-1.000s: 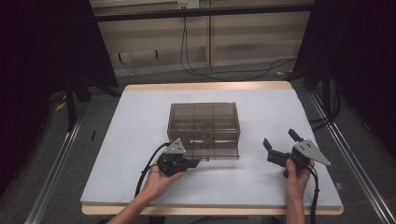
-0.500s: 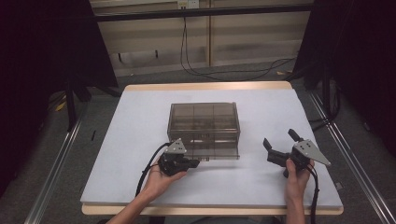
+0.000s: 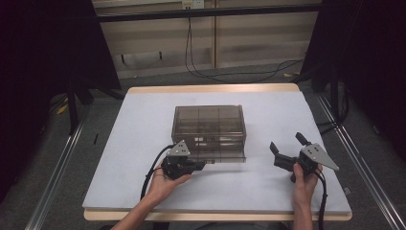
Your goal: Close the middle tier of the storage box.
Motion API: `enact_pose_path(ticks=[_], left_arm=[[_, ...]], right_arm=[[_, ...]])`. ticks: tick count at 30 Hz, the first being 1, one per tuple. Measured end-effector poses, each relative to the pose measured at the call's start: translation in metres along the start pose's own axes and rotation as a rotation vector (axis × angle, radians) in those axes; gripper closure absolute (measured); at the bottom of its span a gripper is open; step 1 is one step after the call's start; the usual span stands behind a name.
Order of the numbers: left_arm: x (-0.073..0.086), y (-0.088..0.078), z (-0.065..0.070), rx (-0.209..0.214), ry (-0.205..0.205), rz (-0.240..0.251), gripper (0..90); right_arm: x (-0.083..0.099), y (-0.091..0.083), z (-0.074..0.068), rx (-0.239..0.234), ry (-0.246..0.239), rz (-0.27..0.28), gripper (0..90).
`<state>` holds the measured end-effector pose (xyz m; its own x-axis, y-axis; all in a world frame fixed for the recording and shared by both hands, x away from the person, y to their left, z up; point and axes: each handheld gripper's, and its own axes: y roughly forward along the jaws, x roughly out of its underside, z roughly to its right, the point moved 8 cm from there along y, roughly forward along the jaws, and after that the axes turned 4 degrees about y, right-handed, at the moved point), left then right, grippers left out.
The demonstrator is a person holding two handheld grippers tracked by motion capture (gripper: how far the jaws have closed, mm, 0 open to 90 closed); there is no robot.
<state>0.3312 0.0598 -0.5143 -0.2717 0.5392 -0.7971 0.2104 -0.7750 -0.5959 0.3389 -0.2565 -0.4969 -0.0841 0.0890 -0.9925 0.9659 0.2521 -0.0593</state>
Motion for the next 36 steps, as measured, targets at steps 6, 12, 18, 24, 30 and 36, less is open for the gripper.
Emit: enact_pose_path(ticks=[6, 12, 18, 24, 30, 36], left_arm=[[-0.001, 0.001, -0.002, 0.001, -0.01, 0.014, 90.0], [-0.001, 0.0, -0.003, 0.0, -0.01, 0.008, 90.0], [-0.002, 0.0, -0.005, -0.008, -0.016, 0.014, 90.0], [-0.002, 0.0, -0.007, -0.005, -0.027, 0.03, 90.0], [-0.003, 0.0, -0.009, -0.012, -0.031, 0.029, 90.0], [-0.004, -0.001, -0.011, -0.025, -0.029, 0.021, 90.0]], right_arm=[[0.0, 0.0, 0.0, -0.001, 0.001, 0.0, 0.0], [0.0, 0.0, 0.0, 0.001, -0.001, 0.0, 0.0], [0.0, 0.0, 0.0, 0.002, -0.002, 0.0, 0.0], [0.0, 0.0, 0.0, -0.001, 0.001, 0.0, 0.0], [0.0, 0.0, 0.0, 0.0, -0.001, 0.0, 0.0], [0.0, 0.0, 0.0, -0.001, 0.0, 0.0, 0.0]])
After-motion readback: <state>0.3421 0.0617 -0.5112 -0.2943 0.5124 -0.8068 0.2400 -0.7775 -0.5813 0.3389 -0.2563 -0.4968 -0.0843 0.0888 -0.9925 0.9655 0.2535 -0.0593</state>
